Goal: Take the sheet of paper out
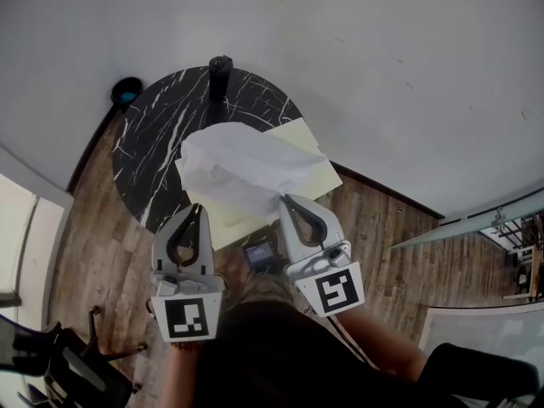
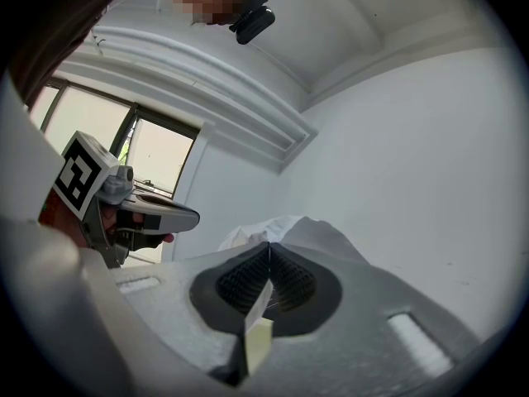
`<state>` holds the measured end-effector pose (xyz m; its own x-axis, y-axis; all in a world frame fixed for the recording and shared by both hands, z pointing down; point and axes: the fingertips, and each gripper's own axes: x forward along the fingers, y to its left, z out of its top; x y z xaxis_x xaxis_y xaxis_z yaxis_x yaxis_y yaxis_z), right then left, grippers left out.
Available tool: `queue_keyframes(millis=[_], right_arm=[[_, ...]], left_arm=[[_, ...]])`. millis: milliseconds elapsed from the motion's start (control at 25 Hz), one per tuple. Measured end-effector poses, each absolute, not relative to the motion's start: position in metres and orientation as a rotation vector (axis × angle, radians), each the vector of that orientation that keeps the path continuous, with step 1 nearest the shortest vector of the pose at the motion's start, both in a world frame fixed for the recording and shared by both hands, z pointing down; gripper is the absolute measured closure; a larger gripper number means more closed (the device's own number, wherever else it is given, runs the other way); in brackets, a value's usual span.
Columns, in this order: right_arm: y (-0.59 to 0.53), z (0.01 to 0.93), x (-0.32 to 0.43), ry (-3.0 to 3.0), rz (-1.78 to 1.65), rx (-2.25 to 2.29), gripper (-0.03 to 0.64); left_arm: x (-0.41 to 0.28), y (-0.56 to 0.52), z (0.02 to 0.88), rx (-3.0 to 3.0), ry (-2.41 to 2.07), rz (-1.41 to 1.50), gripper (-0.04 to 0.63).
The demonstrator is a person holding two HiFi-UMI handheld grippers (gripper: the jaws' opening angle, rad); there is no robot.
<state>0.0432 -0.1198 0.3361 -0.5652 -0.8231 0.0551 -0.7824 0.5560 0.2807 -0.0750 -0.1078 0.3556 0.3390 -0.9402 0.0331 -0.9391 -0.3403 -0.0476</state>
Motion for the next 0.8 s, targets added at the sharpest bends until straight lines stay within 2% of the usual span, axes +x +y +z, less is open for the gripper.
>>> queue_keyframes(millis=[800], right_arm=[[-0.121, 0.342, 0.043, -2.6, -0.323, 1.352, 0.62]], left_arm=[[-0.079, -0.115, 0.366, -2.583, 1.834, -0.108, 0.591]])
